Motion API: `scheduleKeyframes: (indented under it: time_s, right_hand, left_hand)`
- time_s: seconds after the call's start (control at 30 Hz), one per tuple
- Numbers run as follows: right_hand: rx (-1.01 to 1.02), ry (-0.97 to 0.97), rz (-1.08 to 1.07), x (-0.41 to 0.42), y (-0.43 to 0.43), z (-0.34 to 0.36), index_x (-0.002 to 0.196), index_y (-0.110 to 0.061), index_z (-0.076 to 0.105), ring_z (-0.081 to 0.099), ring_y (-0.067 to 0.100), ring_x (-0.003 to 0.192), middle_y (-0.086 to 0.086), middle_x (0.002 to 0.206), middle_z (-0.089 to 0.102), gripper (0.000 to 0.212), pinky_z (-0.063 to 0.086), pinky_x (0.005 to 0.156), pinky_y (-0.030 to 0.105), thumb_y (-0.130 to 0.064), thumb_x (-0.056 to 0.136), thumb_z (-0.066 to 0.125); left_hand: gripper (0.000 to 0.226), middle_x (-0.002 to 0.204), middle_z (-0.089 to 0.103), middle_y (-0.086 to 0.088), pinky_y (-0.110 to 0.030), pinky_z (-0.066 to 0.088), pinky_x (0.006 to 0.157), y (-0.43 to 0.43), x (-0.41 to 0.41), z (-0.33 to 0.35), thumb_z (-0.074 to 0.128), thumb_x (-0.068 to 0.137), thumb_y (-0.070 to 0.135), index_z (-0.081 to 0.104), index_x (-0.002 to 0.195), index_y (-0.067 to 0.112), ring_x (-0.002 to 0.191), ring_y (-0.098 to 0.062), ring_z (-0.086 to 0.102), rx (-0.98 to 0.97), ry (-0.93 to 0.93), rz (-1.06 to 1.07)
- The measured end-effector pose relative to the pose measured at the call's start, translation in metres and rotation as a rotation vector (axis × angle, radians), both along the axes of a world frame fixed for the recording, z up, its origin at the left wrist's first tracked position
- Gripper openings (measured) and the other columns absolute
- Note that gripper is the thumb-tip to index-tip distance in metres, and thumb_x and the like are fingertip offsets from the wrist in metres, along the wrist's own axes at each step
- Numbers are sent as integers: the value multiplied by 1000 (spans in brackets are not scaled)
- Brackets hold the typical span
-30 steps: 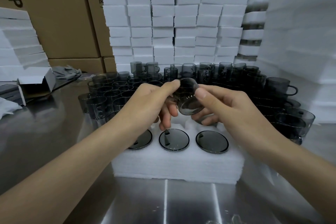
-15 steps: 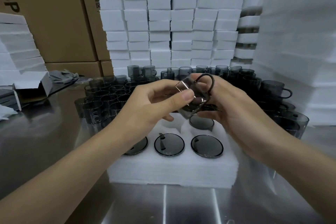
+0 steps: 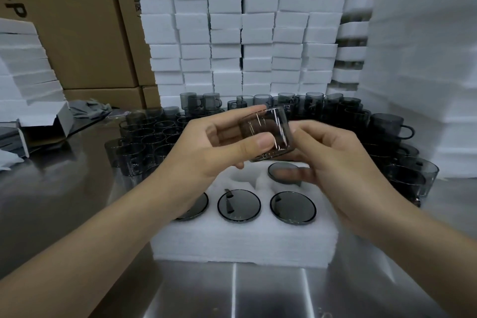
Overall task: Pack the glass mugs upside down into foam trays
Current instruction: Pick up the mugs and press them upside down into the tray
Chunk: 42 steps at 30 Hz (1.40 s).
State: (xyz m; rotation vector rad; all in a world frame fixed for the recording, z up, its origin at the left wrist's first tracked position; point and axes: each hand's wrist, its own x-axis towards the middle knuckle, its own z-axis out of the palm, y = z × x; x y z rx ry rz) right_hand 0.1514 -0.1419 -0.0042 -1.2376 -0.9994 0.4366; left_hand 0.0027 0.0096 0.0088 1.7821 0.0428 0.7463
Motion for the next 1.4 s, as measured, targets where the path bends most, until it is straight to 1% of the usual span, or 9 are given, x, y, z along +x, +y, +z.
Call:
scheduleKeyframes:
  time_s: [0.13, 0.33, 0.47, 0.57, 0.67, 0.83, 1.03, 1.23, 1.4]
  right_hand:
    - [88, -235, -96, -3, -3, 2, 115, -35, 75, 73, 7, 95, -8, 107, 77, 23, 61, 70, 22, -50, 100, 67]
    - [63, -47, -21, 2, -3, 6, 120, -25, 76, 78, 18, 107, 1, 111, 81, 29, 62, 83, 30, -42, 96, 75]
    - [70, 106, 87, 6, -3, 11, 127, -20, 75, 78, 23, 110, 6, 119, 80, 27, 61, 82, 25, -33, 106, 65]
    - [33, 56, 87, 4, -3, 10, 126, -25, 76, 77, 19, 112, 2, 120, 80, 34, 61, 82, 23, -45, 100, 69]
    - [23, 38, 67, 4, -3, 8, 127, -27, 76, 77, 17, 113, 1, 118, 80, 44, 60, 85, 28, -46, 87, 78]
    - [12, 148, 165, 5, -1, 10, 128, -18, 75, 78, 23, 111, 8, 121, 80, 42, 59, 84, 29, -41, 94, 65]
    - [10, 64, 119, 6, -1, 7, 125, -25, 76, 77, 20, 109, 5, 119, 80, 40, 56, 91, 39, -47, 91, 74]
    - [-3, 122, 183, 5, 1, 5, 127, -23, 76, 76, 23, 107, 11, 123, 78, 40, 59, 95, 41, -46, 99, 59]
    - [-35, 26, 97, 7, 1, 3, 130, -27, 73, 75, 29, 115, 6, 122, 79, 40, 57, 102, 50, -47, 95, 71]
  left_hand:
    - [66, 110, 83, 5, -12, 51, 70, -1, 0, 1, 96, 77, 41, 69, 136, 27, 90, -2, 74, 40, 12, 143]
    - [71, 132, 76, 7, -23, 55, 99, 1, -1, 0, 88, 79, 23, 62, 145, 29, 125, -11, 70, 148, -5, 30]
    - [78, 135, 73, 10, -34, 60, 85, 0, 0, 0, 91, 78, 26, 60, 149, 40, 114, -18, 72, 235, -59, 144]
    - [71, 128, 71, 9, -31, 55, 73, 0, 2, -1, 92, 77, 28, 66, 142, 42, 109, -18, 69, 306, -100, 207]
    - [70, 130, 67, 11, -31, 53, 82, 1, 1, -3, 91, 79, 33, 65, 143, 45, 122, -19, 61, 406, -112, 251]
    - [68, 135, 69, 20, -40, 51, 100, 1, 0, -2, 89, 81, 36, 63, 143, 42, 136, -18, 59, 504, -127, 310]
    - [69, 135, 66, 13, -39, 54, 95, -4, 0, -3, 90, 81, 29, 65, 144, 39, 136, -23, 57, 565, -140, 282]
    - [66, 131, 70, 21, -38, 59, 94, -4, 0, -2, 91, 80, 26, 65, 140, 37, 131, -10, 63, 503, -139, 239]
    - [67, 131, 66, 12, -34, 59, 93, -1, 1, -6, 91, 81, 26, 65, 142, 39, 133, -20, 60, 557, -116, 253]
